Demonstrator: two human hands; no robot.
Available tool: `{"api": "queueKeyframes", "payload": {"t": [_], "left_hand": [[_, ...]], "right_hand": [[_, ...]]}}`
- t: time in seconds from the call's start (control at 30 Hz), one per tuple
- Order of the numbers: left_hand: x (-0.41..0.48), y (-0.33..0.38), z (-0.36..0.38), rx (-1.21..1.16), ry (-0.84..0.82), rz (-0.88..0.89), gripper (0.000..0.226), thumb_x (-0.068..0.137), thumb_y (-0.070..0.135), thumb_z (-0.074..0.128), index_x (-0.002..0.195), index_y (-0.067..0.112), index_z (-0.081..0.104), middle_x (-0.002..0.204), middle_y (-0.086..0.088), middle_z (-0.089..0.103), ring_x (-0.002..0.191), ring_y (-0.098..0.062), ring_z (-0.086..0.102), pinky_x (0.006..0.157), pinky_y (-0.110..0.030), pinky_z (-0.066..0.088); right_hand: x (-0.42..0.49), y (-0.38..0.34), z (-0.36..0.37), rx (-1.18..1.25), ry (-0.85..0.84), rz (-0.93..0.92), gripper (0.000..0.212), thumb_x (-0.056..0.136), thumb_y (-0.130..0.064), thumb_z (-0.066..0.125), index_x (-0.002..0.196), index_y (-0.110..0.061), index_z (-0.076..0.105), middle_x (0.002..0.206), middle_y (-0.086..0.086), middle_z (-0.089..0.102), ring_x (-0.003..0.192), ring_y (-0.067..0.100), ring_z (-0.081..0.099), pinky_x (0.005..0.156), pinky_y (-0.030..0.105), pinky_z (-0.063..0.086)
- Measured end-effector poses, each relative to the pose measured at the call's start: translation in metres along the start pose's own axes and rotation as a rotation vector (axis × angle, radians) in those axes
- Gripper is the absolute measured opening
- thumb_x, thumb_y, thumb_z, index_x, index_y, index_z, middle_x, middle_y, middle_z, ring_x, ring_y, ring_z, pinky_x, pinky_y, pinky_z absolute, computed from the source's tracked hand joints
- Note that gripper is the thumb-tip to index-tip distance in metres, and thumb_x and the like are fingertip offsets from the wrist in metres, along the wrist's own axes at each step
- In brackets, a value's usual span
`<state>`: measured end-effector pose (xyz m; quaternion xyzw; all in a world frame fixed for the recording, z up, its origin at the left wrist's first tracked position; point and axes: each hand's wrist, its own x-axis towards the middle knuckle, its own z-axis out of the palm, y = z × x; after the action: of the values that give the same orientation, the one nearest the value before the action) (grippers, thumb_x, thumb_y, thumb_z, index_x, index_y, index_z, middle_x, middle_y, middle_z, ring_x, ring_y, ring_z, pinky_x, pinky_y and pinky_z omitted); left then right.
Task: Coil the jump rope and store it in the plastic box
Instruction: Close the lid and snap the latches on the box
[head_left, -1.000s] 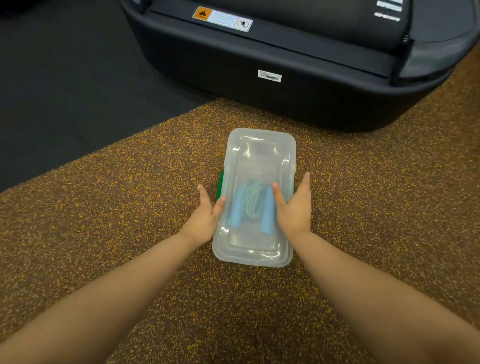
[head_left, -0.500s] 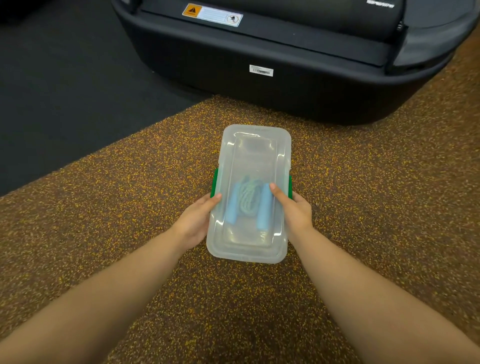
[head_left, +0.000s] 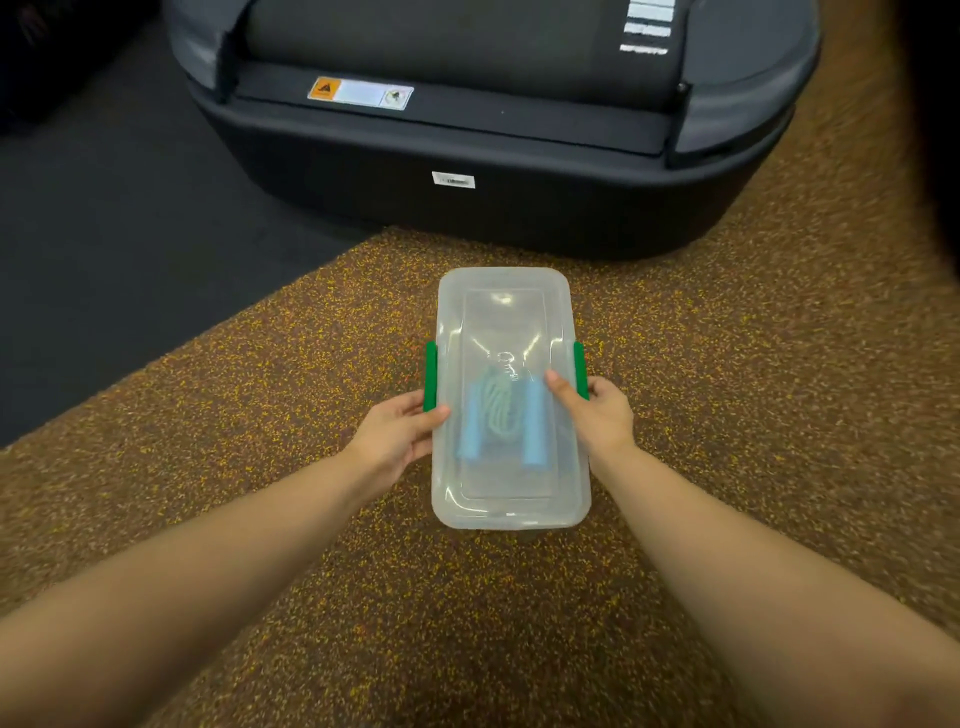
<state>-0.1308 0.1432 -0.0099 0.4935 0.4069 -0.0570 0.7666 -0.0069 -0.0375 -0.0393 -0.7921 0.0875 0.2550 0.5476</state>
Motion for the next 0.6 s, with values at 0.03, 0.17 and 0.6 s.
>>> {"api": "queueKeyframes", "payload": {"t": [0.03,0.17,0.6], "left_hand": [[0.001,0.003,0.008,0.081,0.022,0.007,0.030,0.091,-0.001,0.053,0.121,0.004,0.052,0.114,-0.014,0.065,0.103,-0.027,0.065,0.085,-0.036,0.057],[0.011,0.007,0.050,0.723,0.150,0.083,0.032,0.093,0.016,0.052,0.119,-0.002,0.058,0.112,-0.016,0.066,0.102,-0.032,0.065,0.091,-0.044,0.052],[0.044,-0.026,0.127,1.035,0.493,0.180,0.035,0.097,0.005,0.030,0.129,-0.003,0.040,0.123,-0.022,0.047,0.112,-0.034,0.046,0.091,-0.035,0.041]], "right_hand": [[0.001,-0.004,-0.008,-0.038,0.006,-0.030,0.035,0.076,-0.047,0.071,0.086,-0.016,0.059,0.089,0.004,0.066,0.082,0.022,0.062,0.077,0.036,0.051],[0.012,-0.011,-0.034,-0.186,0.038,-0.114,0.032,0.088,-0.045,0.057,0.093,-0.014,0.054,0.085,0.004,0.057,0.077,0.020,0.054,0.058,0.028,0.037],[0.028,0.006,-0.052,-0.540,0.195,-0.143,0.035,0.100,-0.032,0.032,0.108,0.000,0.043,0.102,0.027,0.063,0.094,0.043,0.060,0.071,0.040,0.042]]}}
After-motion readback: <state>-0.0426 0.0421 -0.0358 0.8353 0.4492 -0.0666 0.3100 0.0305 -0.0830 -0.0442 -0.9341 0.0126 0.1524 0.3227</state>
